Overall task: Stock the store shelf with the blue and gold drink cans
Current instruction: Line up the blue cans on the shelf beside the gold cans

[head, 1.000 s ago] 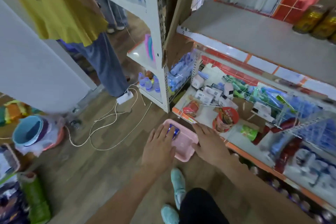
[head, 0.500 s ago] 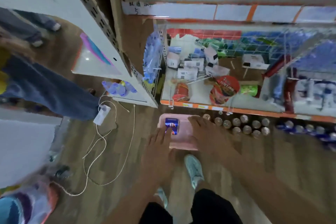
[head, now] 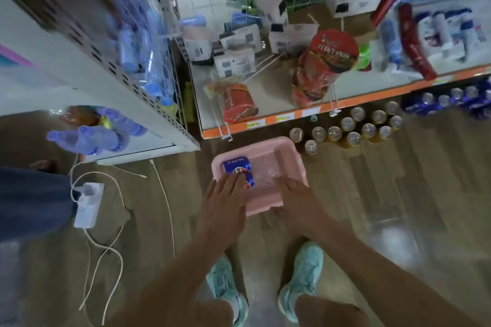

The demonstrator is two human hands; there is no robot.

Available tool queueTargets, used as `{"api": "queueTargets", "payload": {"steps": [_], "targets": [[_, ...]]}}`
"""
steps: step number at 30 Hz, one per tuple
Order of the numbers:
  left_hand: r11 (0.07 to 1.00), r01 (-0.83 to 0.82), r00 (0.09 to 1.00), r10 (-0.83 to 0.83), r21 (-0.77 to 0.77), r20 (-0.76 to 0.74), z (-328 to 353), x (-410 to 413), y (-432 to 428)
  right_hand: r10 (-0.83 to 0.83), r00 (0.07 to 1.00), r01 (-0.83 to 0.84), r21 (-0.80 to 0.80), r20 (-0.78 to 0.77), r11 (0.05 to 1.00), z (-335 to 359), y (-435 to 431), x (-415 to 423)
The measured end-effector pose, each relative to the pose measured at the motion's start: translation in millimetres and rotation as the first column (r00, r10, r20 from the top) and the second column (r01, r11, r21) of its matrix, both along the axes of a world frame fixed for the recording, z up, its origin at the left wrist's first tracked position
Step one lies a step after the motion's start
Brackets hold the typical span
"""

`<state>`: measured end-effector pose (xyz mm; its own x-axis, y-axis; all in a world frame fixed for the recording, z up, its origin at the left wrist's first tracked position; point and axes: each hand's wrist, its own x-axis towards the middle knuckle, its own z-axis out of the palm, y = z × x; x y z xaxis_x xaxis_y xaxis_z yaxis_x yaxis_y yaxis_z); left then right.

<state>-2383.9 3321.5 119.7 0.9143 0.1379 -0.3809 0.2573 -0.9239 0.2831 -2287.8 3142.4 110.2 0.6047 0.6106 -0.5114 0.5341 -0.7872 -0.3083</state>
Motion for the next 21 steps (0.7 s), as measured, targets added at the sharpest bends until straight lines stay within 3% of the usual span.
{"api": "queueTargets", "payload": {"steps": [2,7,11,15,19,21], "targets": [[0.998,0.048,0.998,-0.048,0.033,-0.028,-58,0,7,0.034,0.999,-0.034,-0.042,-0.011,0.999,-53,4,3],[0.971,0.201,0.979,-0.205,0.132,0.016,-226,29,29,0.001,1.000,0.000,0.036,-0.019,0.999,-213,23,17],[0.960,0.195,0.981,-0.195,0.202,-0.018,-330,56,44,0.126,0.992,-0.128,0.083,0.022,0.988,-316,34,24],[0.936,0.211,0.975,-0.222,0.282,0.007,-376,67,50,0.161,0.985,-0.168,0.120,0.069,0.978,-377,40,19],[0.953,0.184,0.971,-0.214,0.242,0.103,-391,75,55,0.108,0.985,-0.133,0.203,0.132,0.970,-402,46,16],[0.957,0.207,0.970,-0.228,0.204,0.082,-392,78,59,0.089,0.990,-0.113,0.232,0.112,0.966,-402,47,16]]}}
